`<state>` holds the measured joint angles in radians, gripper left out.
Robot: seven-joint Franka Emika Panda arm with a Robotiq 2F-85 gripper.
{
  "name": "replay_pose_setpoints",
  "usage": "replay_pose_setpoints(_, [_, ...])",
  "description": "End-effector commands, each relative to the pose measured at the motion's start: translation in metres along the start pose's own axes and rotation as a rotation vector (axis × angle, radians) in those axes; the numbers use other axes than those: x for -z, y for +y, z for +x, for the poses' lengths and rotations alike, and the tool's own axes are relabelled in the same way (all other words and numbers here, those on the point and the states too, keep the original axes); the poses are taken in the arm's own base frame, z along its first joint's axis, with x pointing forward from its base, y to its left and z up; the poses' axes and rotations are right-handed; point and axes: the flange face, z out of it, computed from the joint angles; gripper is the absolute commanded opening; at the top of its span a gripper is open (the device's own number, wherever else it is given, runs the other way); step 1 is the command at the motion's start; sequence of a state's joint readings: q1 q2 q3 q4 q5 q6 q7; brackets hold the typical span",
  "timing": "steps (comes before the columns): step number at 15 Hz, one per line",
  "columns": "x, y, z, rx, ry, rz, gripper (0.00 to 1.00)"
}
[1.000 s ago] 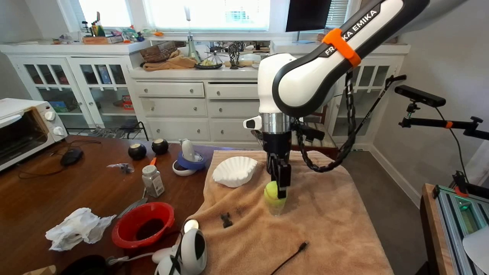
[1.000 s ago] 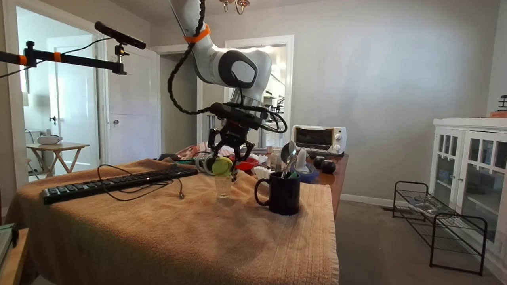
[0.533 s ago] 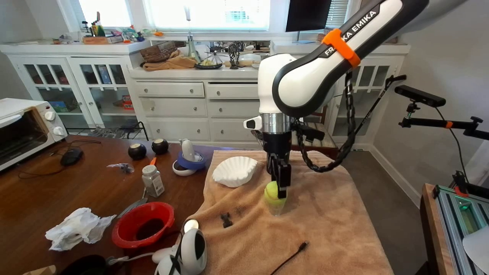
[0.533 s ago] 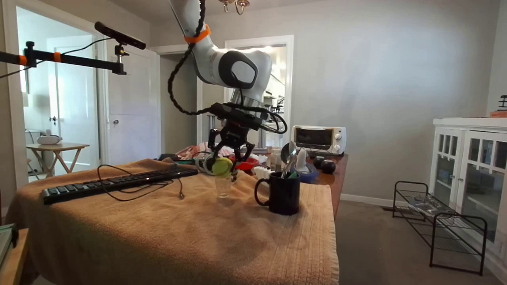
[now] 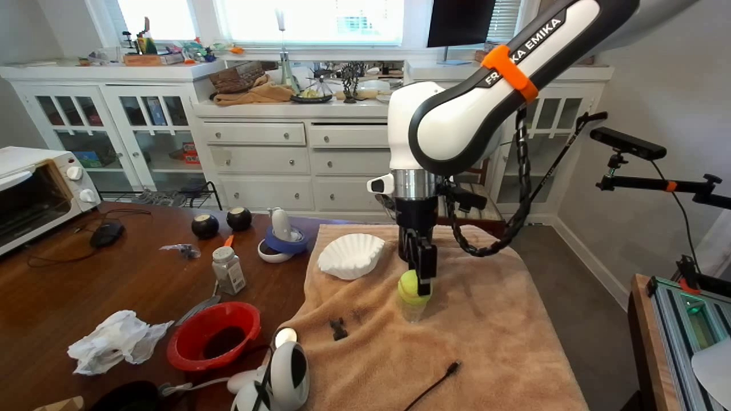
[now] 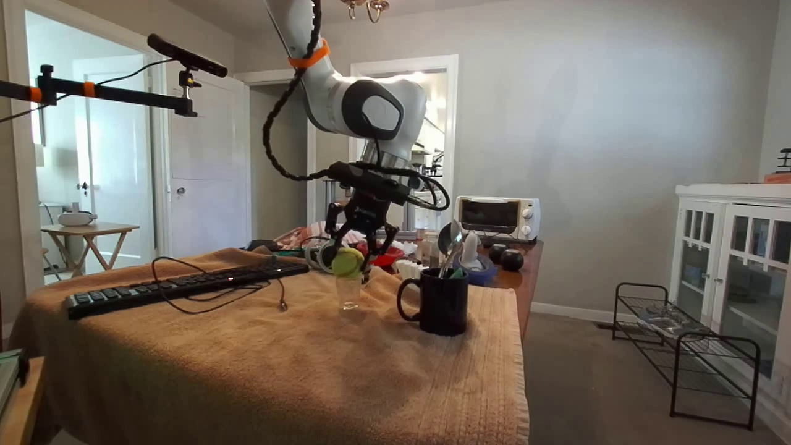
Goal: Put the glass cup in an upright position and put the green ball on the glass cup
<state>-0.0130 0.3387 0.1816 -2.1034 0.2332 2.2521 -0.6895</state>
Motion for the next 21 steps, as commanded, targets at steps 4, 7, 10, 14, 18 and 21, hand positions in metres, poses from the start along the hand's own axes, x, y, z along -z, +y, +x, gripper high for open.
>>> replay_pose_setpoints(4, [-0.003,-0.002,-0.003,-0.024,-0.011,0.020,1.00])
replay_pose_setpoints(7, [0.007,-0.014,0.000,-0.016,-0.036,0.030,1.00])
replay_pose_setpoints(10, [0.041,-0.048,0.004,0.012,-0.025,-0.054,1.00])
replay_pose_setpoints(14, [0.111,-0.090,0.010,0.000,0.034,-0.297,1.00])
replay_pose_setpoints(18, [0.154,-0.117,0.012,-0.057,0.131,-0.490,1.00])
replay_pose_setpoints(21, [0.161,-0.117,0.018,-0.040,0.120,-0.463,1.00])
